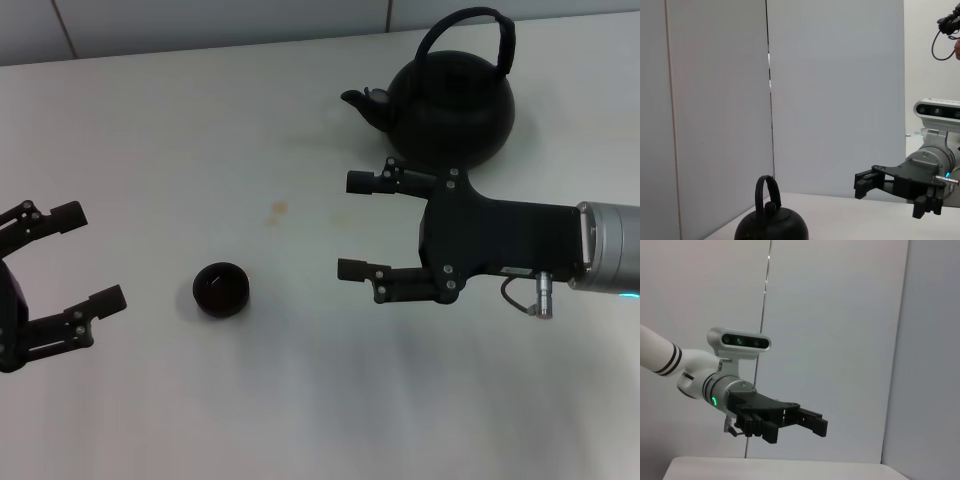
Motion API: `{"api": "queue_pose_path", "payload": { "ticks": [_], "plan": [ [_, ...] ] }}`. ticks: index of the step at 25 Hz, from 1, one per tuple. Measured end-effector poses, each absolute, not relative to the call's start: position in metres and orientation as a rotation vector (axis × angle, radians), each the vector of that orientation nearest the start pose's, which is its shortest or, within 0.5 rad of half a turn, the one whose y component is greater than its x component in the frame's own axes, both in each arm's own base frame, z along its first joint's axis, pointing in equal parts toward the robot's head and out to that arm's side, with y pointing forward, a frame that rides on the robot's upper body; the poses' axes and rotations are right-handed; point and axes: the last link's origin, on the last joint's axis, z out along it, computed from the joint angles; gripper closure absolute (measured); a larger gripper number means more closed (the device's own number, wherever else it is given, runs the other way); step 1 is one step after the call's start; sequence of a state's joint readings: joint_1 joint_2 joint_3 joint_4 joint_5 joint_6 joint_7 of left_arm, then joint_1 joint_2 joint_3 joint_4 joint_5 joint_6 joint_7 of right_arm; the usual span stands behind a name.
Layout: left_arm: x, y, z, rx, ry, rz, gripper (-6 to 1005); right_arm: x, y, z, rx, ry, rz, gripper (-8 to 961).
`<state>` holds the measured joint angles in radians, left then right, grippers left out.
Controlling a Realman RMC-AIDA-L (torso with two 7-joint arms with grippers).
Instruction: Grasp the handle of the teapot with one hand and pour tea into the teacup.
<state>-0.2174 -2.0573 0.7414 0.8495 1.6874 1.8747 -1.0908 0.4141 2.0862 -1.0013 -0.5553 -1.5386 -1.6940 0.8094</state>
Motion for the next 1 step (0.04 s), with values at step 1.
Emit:
{"api": "queue_pose_path", "payload": {
  "ticks": [1],
  "plan": [
    [-0.2846,0.2454,0.0569,-2.601,-0.168,-0.949,133,0.2369,0.2849,-0.0203,-2.643,-0.069,1.065,156]
  ]
}}
